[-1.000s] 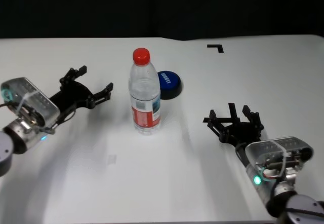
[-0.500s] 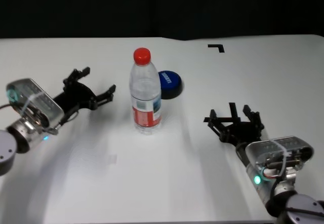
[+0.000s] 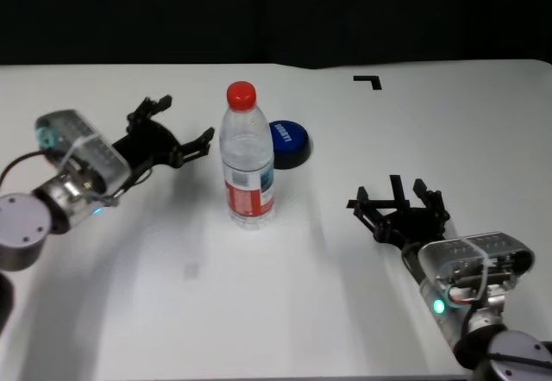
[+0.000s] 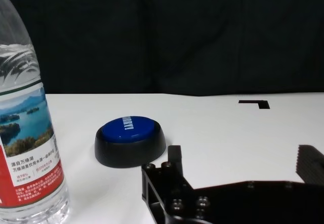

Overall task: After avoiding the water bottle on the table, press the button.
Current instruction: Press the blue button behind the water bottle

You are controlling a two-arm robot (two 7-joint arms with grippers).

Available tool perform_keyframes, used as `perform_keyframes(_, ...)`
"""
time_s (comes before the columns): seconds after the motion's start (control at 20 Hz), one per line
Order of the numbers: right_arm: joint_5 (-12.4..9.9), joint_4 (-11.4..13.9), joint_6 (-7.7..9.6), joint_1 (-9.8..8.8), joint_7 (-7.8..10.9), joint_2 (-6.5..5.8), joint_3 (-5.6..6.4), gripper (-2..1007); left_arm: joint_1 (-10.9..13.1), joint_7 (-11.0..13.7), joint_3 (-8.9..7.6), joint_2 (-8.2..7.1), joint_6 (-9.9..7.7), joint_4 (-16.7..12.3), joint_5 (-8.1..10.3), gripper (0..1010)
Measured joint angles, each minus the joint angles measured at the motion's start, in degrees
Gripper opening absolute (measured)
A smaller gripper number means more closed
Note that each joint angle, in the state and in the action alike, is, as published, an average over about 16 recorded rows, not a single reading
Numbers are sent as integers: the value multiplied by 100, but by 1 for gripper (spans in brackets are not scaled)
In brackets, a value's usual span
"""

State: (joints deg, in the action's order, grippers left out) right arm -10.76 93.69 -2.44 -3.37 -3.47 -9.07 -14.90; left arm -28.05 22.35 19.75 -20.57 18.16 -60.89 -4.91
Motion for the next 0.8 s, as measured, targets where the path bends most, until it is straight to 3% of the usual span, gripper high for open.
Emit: perform_keyframes(0.8, 0, 0, 0, 0, 0, 0, 0, 1003, -831, -104, 283, 439, 229, 1033, -272, 1003)
